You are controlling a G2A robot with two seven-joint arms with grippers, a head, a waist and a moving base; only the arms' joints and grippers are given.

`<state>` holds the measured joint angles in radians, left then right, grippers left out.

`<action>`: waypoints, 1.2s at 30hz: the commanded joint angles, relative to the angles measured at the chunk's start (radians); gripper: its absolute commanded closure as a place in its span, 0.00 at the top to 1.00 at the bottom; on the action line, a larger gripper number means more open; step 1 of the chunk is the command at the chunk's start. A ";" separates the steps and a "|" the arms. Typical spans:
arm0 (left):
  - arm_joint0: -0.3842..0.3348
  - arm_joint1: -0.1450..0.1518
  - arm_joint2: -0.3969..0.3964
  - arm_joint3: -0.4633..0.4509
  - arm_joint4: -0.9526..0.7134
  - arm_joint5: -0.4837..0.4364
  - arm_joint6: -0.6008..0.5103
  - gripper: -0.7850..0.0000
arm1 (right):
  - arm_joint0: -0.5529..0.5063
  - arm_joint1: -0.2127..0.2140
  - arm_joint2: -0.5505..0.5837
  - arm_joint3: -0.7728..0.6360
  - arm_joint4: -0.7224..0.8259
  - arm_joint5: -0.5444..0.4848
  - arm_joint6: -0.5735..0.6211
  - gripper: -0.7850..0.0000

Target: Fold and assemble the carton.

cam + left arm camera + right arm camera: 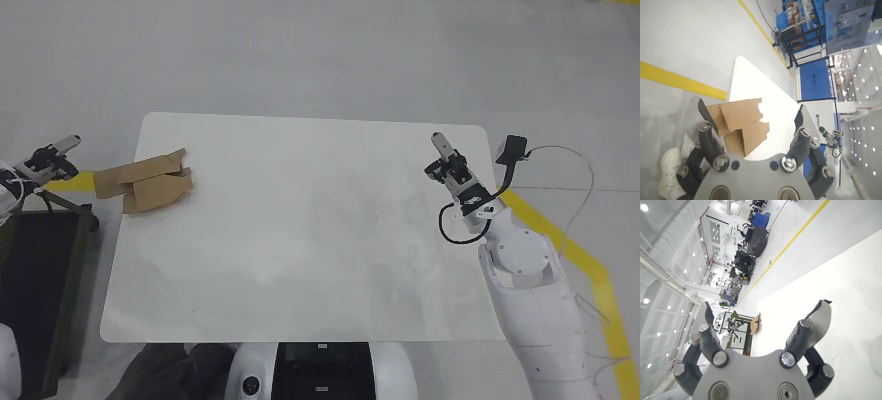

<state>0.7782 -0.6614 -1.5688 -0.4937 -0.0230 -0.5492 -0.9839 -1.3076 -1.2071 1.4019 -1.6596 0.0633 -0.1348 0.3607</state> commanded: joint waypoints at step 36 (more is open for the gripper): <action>-0.171 -0.092 0.156 0.308 0.168 0.131 0.120 0.16 | 0.000 0.000 0.000 0.000 0.000 0.000 0.000 1.00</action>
<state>0.6084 -0.7517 -1.4141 -0.1860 0.1437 -0.4209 -0.8671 -1.3076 -1.2071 1.4019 -1.6596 0.0633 -0.1348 0.3607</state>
